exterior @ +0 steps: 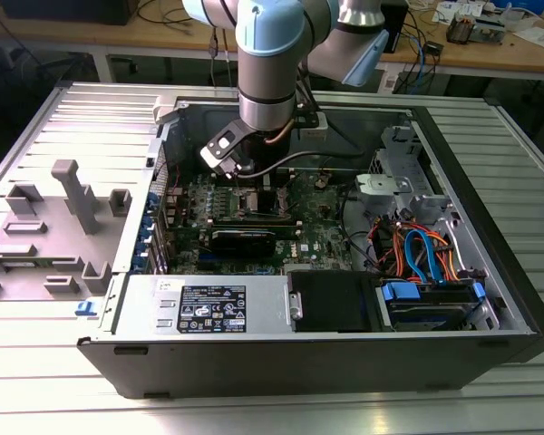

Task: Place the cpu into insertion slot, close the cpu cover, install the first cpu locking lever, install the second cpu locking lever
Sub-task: 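Place the cpu into insertion slot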

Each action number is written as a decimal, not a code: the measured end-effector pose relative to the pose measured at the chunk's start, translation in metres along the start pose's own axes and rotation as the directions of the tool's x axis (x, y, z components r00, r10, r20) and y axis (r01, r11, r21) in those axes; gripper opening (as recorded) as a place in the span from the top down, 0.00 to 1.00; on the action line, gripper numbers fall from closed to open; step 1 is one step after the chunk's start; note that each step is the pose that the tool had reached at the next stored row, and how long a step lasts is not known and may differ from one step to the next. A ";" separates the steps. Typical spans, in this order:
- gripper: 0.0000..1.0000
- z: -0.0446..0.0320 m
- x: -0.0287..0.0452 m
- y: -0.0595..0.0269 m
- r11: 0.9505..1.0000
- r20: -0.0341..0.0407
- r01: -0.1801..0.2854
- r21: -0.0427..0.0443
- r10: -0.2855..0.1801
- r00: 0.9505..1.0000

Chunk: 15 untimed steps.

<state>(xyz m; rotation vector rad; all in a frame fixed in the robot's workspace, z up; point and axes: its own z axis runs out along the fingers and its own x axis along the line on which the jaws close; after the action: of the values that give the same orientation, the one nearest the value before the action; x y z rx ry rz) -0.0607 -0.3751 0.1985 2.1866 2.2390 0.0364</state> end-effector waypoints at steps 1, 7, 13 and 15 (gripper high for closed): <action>0.45 0.0000 0.0000 0.0000 1.000 0.000 0.000 0.000 0.000 1.000; 0.44 0.0002 0.0001 0.0001 1.000 -0.001 0.000 0.000 0.000 1.000; 0.38 0.0000 0.0000 0.0000 1.000 0.000 0.000 0.000 0.000 1.000; 0.38 -0.0005 0.0000 0.0000 1.000 0.000 0.000 0.000 0.000 1.000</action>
<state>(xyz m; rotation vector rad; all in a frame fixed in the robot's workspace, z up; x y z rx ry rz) -0.0607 -0.3751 0.1990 2.1863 2.2393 0.0364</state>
